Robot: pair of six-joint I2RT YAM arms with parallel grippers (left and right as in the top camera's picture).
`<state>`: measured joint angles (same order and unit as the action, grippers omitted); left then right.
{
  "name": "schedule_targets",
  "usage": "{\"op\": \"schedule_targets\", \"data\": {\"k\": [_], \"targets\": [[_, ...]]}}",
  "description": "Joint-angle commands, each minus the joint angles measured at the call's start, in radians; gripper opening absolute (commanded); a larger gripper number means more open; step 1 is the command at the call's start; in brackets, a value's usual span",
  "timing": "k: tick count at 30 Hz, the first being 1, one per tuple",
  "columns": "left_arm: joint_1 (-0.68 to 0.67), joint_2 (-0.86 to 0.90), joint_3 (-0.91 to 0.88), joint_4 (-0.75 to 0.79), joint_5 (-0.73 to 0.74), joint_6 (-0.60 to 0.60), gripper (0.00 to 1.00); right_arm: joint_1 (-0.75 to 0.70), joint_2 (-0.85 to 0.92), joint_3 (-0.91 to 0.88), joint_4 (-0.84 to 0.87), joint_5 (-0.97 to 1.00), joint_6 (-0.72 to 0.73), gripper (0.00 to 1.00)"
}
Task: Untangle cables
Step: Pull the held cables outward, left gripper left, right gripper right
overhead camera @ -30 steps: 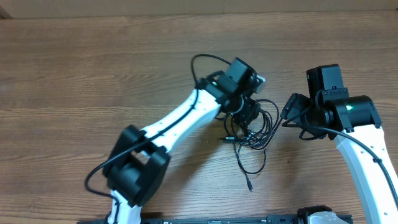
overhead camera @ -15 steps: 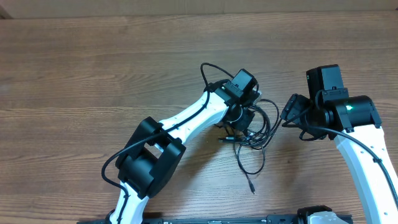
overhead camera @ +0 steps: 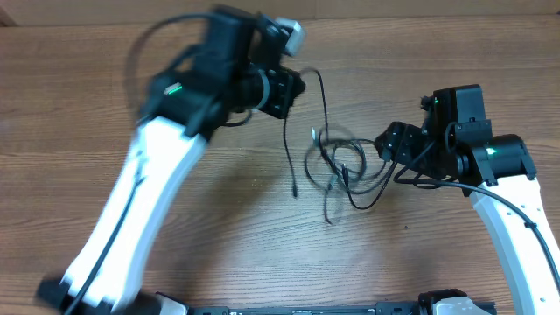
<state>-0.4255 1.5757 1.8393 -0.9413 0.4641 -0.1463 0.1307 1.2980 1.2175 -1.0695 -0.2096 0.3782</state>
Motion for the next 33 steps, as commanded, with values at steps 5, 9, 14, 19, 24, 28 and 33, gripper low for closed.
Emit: {"op": "schedule_targets", "data": {"k": [5,9,14,19,24,28,33], "targets": [[0.035,-0.16,0.011,0.036,-0.007,-0.012,0.04,-0.001,0.094,0.026,0.019,-0.127,-0.074,0.77],[0.051,-0.215,0.011,0.078,0.0,-0.047,0.04,-0.001,0.156,0.026,0.037,-0.196,-0.104,0.78],[0.053,-0.261,0.011,0.131,0.01,-0.071,0.04,-0.001,0.235,0.026,0.093,-0.269,-0.122,0.79],[0.053,-0.296,0.011,0.177,-0.003,-0.071,0.04,0.025,0.302,0.026,0.155,-0.301,-0.138,0.8],[0.053,-0.299,0.011,0.174,-0.016,-0.07,0.05,0.097,0.375,0.026,0.199,-0.281,-0.171,0.83],[0.053,-0.288,0.011,0.103,-0.185,-0.063,0.04,0.16,0.442,0.026,0.203,-0.199,-0.17,0.83],[0.053,-0.272,0.011,0.017,-0.399,-0.063,0.04,0.222,0.512,0.026,0.213,-0.156,-0.17,0.82]]}}
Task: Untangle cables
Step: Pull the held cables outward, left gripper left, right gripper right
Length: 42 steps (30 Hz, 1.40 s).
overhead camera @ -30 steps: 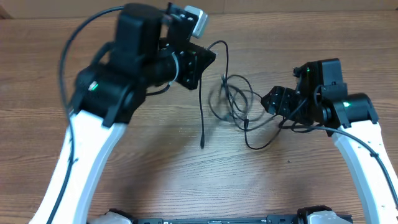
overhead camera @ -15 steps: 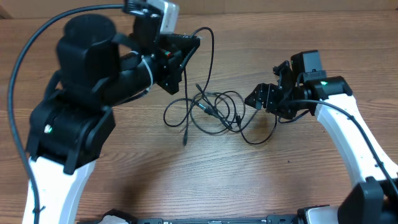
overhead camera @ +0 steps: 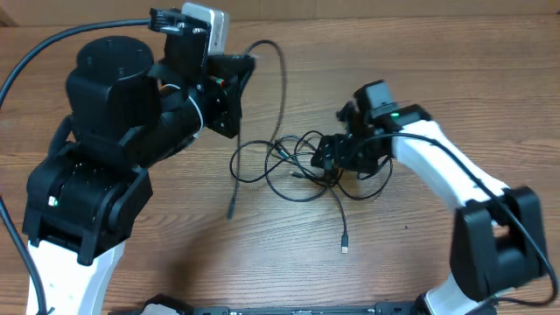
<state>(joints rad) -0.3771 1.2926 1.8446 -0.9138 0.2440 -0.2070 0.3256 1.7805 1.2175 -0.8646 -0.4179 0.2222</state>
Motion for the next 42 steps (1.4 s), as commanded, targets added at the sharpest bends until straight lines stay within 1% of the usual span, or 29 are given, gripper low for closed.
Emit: {"op": "schedule_targets", "data": {"k": [1,2,6,8,9,11,14,15,16,17,18,19,23,26,31,35,39,42], "targets": [[0.005,0.013,0.006,-0.013,-0.198,-0.003,0.04,0.035,0.035,0.026,0.01,0.066,-0.014,0.82],[0.006,0.013,0.006,-0.013,-0.211,-0.003,0.04,0.045,0.043,0.025,0.013,0.084,-0.014,0.81],[0.034,0.012,0.006,-0.009,-0.228,-0.003,0.04,0.07,0.054,0.025,0.036,0.17,-0.014,0.7],[0.063,0.012,0.006,-0.013,-0.228,-0.003,0.04,0.078,0.055,0.018,0.06,0.196,-0.007,0.62],[0.081,0.012,0.006,-0.016,-0.227,-0.003,0.04,0.079,0.055,0.011,0.075,0.201,-0.006,0.55],[0.117,0.012,0.006,-0.021,-0.226,-0.006,0.04,0.079,0.055,-0.007,0.108,0.202,-0.002,0.46],[0.179,0.013,0.006,-0.033,-0.225,-0.011,0.04,0.079,0.055,-0.035,0.156,0.24,0.06,0.43],[0.197,0.013,0.006,-0.039,-0.225,-0.011,0.04,0.079,0.055,-0.04,0.162,0.264,0.082,0.39],[0.215,0.013,0.006,-0.048,-0.225,-0.011,0.04,0.079,0.055,-0.041,0.164,0.291,0.101,0.33],[0.232,0.013,0.006,-0.058,-0.225,-0.011,0.04,0.079,0.055,-0.041,0.165,0.304,0.109,0.18],[0.242,0.015,0.006,-0.067,-0.225,-0.011,0.04,0.079,0.055,-0.04,0.166,0.312,0.119,0.09],[0.253,0.019,0.006,-0.079,-0.225,-0.01,0.04,0.079,0.055,-0.039,0.166,0.312,0.122,0.04],[0.277,0.054,0.006,-0.124,-0.241,0.002,0.04,0.078,0.05,-0.022,0.148,0.314,0.122,0.04],[0.281,0.097,0.005,-0.17,-0.314,0.001,0.04,0.074,0.026,0.039,0.076,0.372,0.121,0.04],[0.281,0.204,0.005,-0.256,-0.459,0.0,0.04,0.071,-0.046,0.234,-0.107,0.55,0.122,0.04],[0.29,0.286,0.005,-0.314,-0.589,-0.045,0.04,0.071,-0.108,0.41,-0.226,0.688,0.123,0.04],[0.33,0.34,0.005,-0.341,-0.672,-0.113,0.04,0.071,-0.165,0.525,-0.291,0.874,0.123,0.04],[0.378,0.357,0.005,-0.352,-0.691,-0.161,0.04,0.068,-0.205,0.566,-0.321,1.022,0.14,0.04]]}}
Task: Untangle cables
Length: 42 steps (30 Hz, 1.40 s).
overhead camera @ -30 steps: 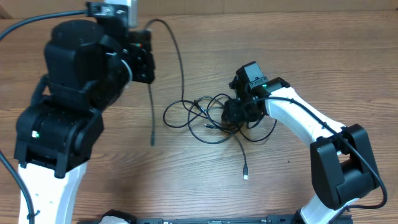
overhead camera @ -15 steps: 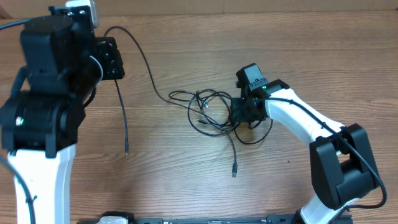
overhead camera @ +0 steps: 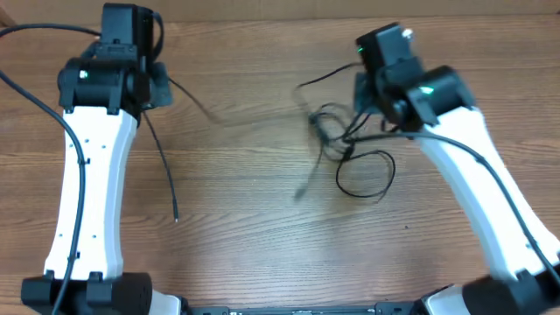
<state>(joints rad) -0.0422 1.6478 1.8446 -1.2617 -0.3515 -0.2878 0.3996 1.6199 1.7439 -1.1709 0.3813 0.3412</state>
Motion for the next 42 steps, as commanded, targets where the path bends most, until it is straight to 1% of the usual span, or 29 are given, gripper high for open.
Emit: {"op": "schedule_targets", "data": {"k": [1,3,5,8,12,16,22,28,32,34,37,38,40,42], "targets": [[0.062,0.002,0.005,-0.008,-0.105,-0.099,0.04,-0.01,-0.057,0.043,-0.019,0.264,0.035,0.04],[0.099,0.001,0.005,-0.009,-0.126,-0.126,0.04,-0.032,-0.087,0.043,-0.024,0.339,0.059,0.04],[0.143,0.0,0.005,-0.012,-0.158,-0.149,0.04,-0.069,-0.11,0.043,-0.023,0.355,0.06,0.04],[0.219,0.0,0.005,-0.025,-0.184,-0.189,0.04,-0.156,-0.131,0.043,-0.028,0.354,0.06,0.04],[0.338,0.0,0.005,-0.027,-0.167,-0.245,0.04,-0.284,-0.133,0.043,-0.044,0.32,0.06,0.04],[0.434,0.0,0.005,-0.026,-0.144,-0.254,0.04,-0.404,-0.133,0.042,-0.051,0.261,0.059,0.04],[0.491,0.0,0.005,-0.034,-0.077,-0.288,0.04,-0.523,-0.133,0.042,-0.052,0.155,0.059,0.04],[0.504,0.0,0.006,-0.027,-0.062,-0.302,0.04,-0.605,-0.133,0.042,-0.052,0.15,0.06,0.04],[0.498,0.0,0.006,-0.018,0.063,-0.303,0.04,-0.626,-0.132,0.042,-0.05,0.109,0.06,0.04],[0.496,0.0,0.006,-0.014,0.183,-0.285,0.04,-0.626,-0.132,0.042,-0.049,0.11,0.06,0.04],[0.477,0.0,0.006,-0.005,0.363,-0.218,0.04,-0.626,-0.132,0.042,-0.029,0.075,0.059,0.04],[0.468,0.0,0.006,0.003,0.419,-0.188,0.04,-0.626,-0.132,0.042,-0.017,0.032,0.056,0.04],[0.437,0.0,0.006,0.026,0.535,-0.107,0.04,-0.626,-0.133,0.043,0.007,-0.124,0.02,0.04],[0.393,0.0,0.006,0.04,0.635,-0.031,0.04,-0.623,-0.133,0.043,0.032,-0.356,-0.063,0.04]]}}
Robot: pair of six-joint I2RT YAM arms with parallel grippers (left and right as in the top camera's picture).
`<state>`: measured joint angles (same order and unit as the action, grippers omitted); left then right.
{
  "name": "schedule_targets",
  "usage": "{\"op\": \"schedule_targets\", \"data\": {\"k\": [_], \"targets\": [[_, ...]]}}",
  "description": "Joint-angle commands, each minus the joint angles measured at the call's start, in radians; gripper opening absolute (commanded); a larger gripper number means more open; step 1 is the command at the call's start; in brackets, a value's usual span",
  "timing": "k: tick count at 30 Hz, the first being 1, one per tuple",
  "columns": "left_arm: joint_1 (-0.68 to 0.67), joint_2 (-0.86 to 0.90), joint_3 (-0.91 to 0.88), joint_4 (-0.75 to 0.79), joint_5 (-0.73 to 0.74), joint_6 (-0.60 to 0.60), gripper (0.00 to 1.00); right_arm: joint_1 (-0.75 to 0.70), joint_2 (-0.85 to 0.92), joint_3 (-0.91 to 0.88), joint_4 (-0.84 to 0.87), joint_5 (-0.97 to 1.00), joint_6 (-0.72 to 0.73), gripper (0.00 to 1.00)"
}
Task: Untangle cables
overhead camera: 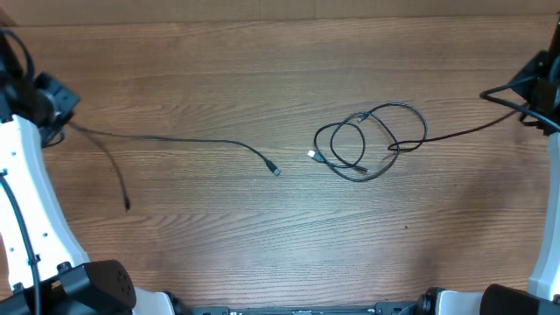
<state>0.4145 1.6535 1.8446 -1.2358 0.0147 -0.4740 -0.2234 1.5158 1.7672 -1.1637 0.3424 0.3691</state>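
Observation:
Two black cables lie apart on the wooden table (262, 254). The left cable (184, 140) stretches from my left gripper (58, 115) at the table's left edge to a plug (276, 171) near the middle; its other end (127, 206) hangs down by the left arm. The right cable (372, 144) lies in a loose coil of loops right of centre, its plug (311, 155) on the left side. One strand (464, 131) runs from the coil up to my right gripper (534, 94) at the right edge. Both grippers appear shut on their cables, their fingers mostly hidden.
The white left arm (26, 210) runs down the left side of the view. Only a sliver of the right arm (551, 236) shows at the right border. A small dark speck (406, 229) marks the wood.
Both arms have moved outward to the table's edges. The left cable now lies straight and free of the bundle. The right cable's coil rests on the table, lower and looser than before.
At first the two cables were knotted together mid-table, each gripper holding a strand. Then the arms were closer, the bundle spread wider. Later the left gripper was at the far left with one cable nearly out, the right lifting the rest. Now the cables lie separated.

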Motion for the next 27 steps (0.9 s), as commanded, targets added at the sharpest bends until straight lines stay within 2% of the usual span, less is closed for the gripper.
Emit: {"op": "schedule_targets", "data": {"k": [1,5,9,11,13,15,18,21,27], "targets": [[-0.087,-0.006,0.006,0.018,0.302,0.187,0.04,0.002,-0.029,0.019,0.036,-0.441,-0.13,0.04],[-0.199,-0.006,0.005,0.017,0.32,0.289,0.04,0.014,-0.029,0.019,0.076,-0.805,-0.22,0.04],[-0.292,-0.006,0.005,0.019,0.25,0.295,0.04,0.043,-0.029,0.019,0.09,-0.988,-0.222,0.04],[-0.33,-0.006,0.005,0.02,0.233,0.296,0.05,0.063,-0.029,0.019,0.09,-1.011,-0.222,0.04],[-0.365,-0.006,0.004,0.021,0.234,0.296,0.1,0.086,-0.029,0.019,0.089,-1.011,-0.222,0.04],[-0.402,-0.005,0.004,0.026,0.232,0.317,0.29,0.113,-0.029,0.019,0.089,-1.011,-0.222,0.04],[-0.448,-0.004,0.004,0.029,0.199,0.325,0.45,0.16,-0.029,0.019,0.092,-1.01,-0.222,0.04],[-0.478,-0.004,0.003,0.028,0.188,0.325,0.5,0.195,-0.029,0.019,0.109,-1.01,-0.222,0.04],[-0.529,-0.002,-0.003,0.017,0.197,0.324,0.52,0.226,-0.029,0.019,0.151,-0.991,-0.22,0.04]]}}
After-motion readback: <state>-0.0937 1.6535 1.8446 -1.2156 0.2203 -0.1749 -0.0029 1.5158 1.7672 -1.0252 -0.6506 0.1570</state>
